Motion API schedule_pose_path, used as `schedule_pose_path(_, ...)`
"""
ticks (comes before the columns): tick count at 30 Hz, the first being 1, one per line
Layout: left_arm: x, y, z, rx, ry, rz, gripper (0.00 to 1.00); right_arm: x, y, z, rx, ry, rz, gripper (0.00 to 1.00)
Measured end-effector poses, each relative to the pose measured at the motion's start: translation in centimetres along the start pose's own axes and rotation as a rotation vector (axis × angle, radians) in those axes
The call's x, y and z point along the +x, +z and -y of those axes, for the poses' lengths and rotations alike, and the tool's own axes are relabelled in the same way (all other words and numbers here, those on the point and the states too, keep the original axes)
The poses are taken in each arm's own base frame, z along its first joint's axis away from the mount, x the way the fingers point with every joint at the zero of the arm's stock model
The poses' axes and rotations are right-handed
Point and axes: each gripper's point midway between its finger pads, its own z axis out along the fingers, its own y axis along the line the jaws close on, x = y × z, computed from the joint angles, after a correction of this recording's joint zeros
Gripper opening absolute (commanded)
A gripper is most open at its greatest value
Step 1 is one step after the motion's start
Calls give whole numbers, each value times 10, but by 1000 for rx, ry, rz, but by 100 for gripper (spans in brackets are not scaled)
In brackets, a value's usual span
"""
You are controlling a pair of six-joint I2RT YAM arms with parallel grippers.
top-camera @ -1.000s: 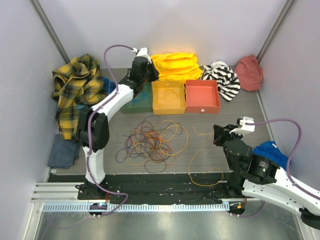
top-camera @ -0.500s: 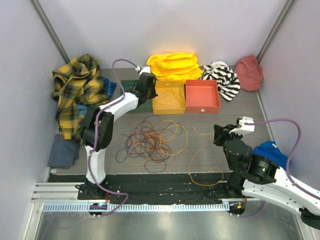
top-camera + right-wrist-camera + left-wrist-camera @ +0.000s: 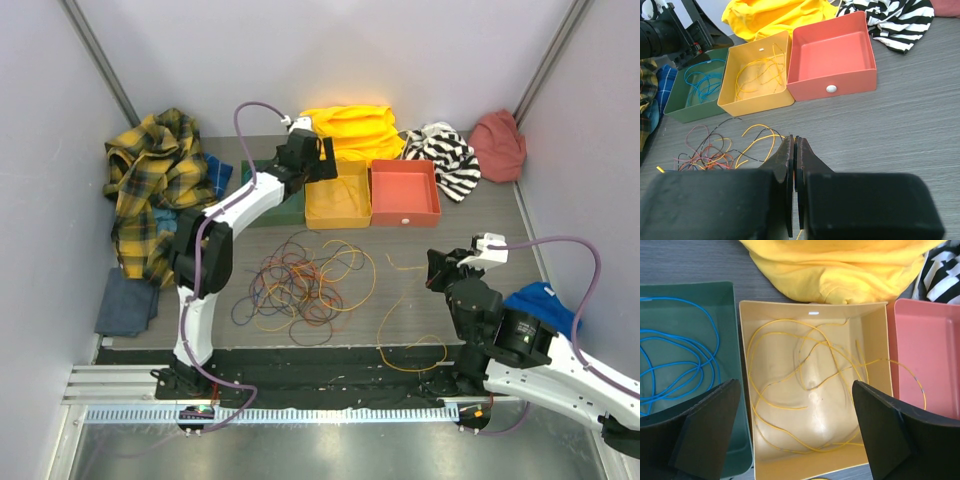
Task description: Untangle the cables
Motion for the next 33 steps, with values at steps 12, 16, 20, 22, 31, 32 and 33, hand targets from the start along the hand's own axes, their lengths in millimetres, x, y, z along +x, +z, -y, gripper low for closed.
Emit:
schedule_pose_path(12, -14, -121, -25, -32, -36, 79, 100, 24, 12, -9, 12, -57, -46, 1)
schedule_pose_path(16, -19, -214, -2, 84, -81, 204, 100, 57, 24, -15, 31, -129, -120, 1)
schedule_pose_path(20, 35, -261, 30, 240, -63, 151, 100, 87, 39, -21, 58, -181, -203, 1)
schedule_pose_path(22, 69, -264, 28, 255, -47, 91, 100, 99, 45, -21, 70, -196, -244, 1)
schedule_pose_path(31, 180, -272, 42, 382, 39, -133, 100, 64, 51, -64, -31, -59, -211, 1)
schedule_pose_path(32, 188, -276, 47, 410, 51, -149, 100, 60, 51, -67, -39, -48, -205, 1)
schedule_pose_path(33, 198, -280, 54, 444, 70, -167, 100, 56, 51, -69, -46, -37, -197, 1)
